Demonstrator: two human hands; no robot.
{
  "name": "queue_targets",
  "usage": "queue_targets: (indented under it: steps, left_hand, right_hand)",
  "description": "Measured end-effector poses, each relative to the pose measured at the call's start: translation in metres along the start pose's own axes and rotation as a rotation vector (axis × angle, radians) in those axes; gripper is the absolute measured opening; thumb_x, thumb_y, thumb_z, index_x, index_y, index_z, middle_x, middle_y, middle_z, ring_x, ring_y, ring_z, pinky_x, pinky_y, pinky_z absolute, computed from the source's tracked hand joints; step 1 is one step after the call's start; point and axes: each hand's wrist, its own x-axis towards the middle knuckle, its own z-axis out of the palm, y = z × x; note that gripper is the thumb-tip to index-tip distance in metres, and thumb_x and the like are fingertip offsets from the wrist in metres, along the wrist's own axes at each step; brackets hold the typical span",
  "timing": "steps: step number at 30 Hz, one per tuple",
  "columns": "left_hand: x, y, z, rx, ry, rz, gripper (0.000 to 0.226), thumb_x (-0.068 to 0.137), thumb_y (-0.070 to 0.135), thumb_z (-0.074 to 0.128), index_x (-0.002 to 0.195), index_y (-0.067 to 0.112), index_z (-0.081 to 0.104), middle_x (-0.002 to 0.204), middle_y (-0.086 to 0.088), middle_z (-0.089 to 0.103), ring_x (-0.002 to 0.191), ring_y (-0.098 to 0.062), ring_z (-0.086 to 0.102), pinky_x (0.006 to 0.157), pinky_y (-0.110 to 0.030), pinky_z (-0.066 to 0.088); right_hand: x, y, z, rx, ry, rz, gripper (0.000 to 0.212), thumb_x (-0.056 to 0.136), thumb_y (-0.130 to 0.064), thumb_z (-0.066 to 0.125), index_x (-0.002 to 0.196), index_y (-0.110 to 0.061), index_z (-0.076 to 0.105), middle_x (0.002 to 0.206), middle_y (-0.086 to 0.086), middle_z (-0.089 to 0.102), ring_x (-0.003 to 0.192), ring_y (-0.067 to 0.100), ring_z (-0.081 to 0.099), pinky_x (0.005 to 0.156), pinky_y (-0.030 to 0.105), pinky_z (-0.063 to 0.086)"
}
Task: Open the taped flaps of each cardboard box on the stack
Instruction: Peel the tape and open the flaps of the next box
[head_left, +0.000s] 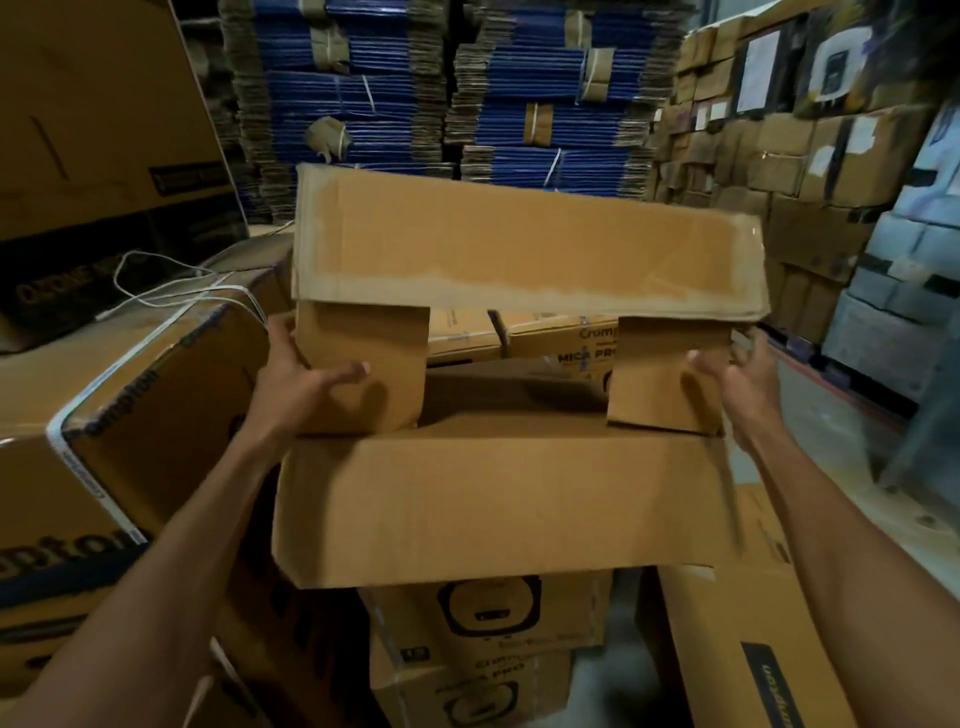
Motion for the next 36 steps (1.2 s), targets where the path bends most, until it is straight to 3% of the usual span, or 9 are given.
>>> queue_targets:
  steps: [5,8,14,18,21,24,26,29,36]
  left_hand:
    - [0.036,0.027,-0.03,0.155,0.004,-0.085,0.101,0.065,0.028,0.092,0.147,0.036,0.033,0.132,-0.001,0.057,0.121,-0.027,0.056,0.107,-0.053,0.045]
    - [0.039,0.018,-0.031,0.216,-0.034,-0.179,0.102,0.067,0.025,0.091,0.15,0.033,0.031,0.131,-0.002,0.057,0.123,-0.03,0.056,0.109,-0.053,0.044]
    - [0.021,-0.036,-0.029,0.397,-0.034,-0.355,0.115,0.073,0.031,0.09,0.158,0.033,0.012,0.146,-0.018,0.049,0.128,-0.04,0.052,0.107,-0.056,0.043]
    - [0.022,-0.039,-0.031,0.472,-0.022,-0.242,0.12,0.076,0.029,0.088,0.16,0.03,0.002,0.156,-0.016,0.036,0.137,-0.04,0.044,0.112,-0.058,0.037]
    - [0.022,-0.039,-0.027,0.697,0.055,-0.156,0.1,0.083,0.037,0.081,0.158,0.022,0.017,0.159,-0.015,0.023,0.141,-0.04,0.035,0.115,-0.059,0.036]
    - [0.031,-0.037,-0.025,1.029,0.173,0.144,0.044,0.092,0.041,0.067,0.125,0.014,0.057,0.134,-0.014,0.05,0.126,-0.033,0.046,0.107,-0.052,0.043]
    - [0.04,-0.032,-0.023,1.098,0.049,0.258,0.024,0.097,0.039,0.059,0.101,0.017,0.068,0.111,-0.006,0.064,0.114,-0.024,0.056,0.104,-0.046,0.044]
    - [0.056,-0.025,-0.018,1.079,-0.071,0.284,0.03,0.098,0.043,0.059,0.108,0.016,0.067,0.105,-0.006,0.066,0.099,-0.02,0.061,0.096,-0.043,0.052]
    - [0.118,0.0,-0.031,0.987,0.077,0.274,0.071,0.097,0.049,0.06,0.15,0.013,0.031,0.156,-0.018,0.035,0.143,-0.039,0.036,0.118,-0.059,0.031]
  right_hand:
    - [0.029,-0.05,0.012,-0.217,-0.046,-0.116,0.069,0.085,-0.02,0.079,0.146,-0.03,0.049,0.149,0.0,0.053,0.136,0.021,0.048,0.11,0.046,0.044]
    - [0.031,-0.062,0.03,-0.401,-0.288,0.001,0.06,0.086,-0.017,0.078,0.14,-0.03,0.055,0.134,-0.003,0.057,0.124,0.026,0.052,0.09,0.042,0.054]
    - [0.02,-0.06,0.083,-1.138,-0.378,-0.332,0.044,0.089,-0.048,0.071,0.13,-0.032,0.065,0.161,0.009,0.034,0.15,0.031,0.021,0.12,0.051,0.017]
    - [-0.032,-0.078,0.114,-0.927,-0.513,-0.48,0.034,0.099,-0.054,0.054,0.112,-0.028,0.072,0.115,0.003,0.071,0.105,0.02,0.063,0.093,0.04,0.048]
    - [-0.081,-0.08,0.137,-0.93,-0.698,-0.58,0.048,0.102,-0.063,0.035,0.101,-0.03,0.071,0.089,-0.003,0.071,0.081,0.016,0.065,0.084,0.041,0.054]
    - [-0.103,-0.069,0.148,-0.952,-0.596,-0.738,0.067,0.103,-0.063,0.02,0.068,-0.022,0.058,0.06,-0.003,0.06,0.054,0.013,0.057,0.074,0.038,0.056]
    - [-0.103,-0.064,0.147,-0.97,-0.544,-0.774,0.068,0.102,-0.063,0.016,0.065,-0.024,0.057,0.056,-0.003,0.056,0.049,0.011,0.054,0.065,0.032,0.054]
    - [-0.104,-0.06,0.145,-1.016,-0.485,-0.823,0.065,0.103,-0.061,0.016,0.065,-0.026,0.056,0.055,-0.005,0.054,0.047,0.007,0.05,0.052,0.026,0.038]
    - [-0.11,-0.047,0.147,-0.988,-0.243,-0.993,0.064,0.104,-0.048,0.025,0.056,-0.023,0.059,0.044,-0.005,0.046,0.039,0.012,0.043,0.051,0.025,0.018]
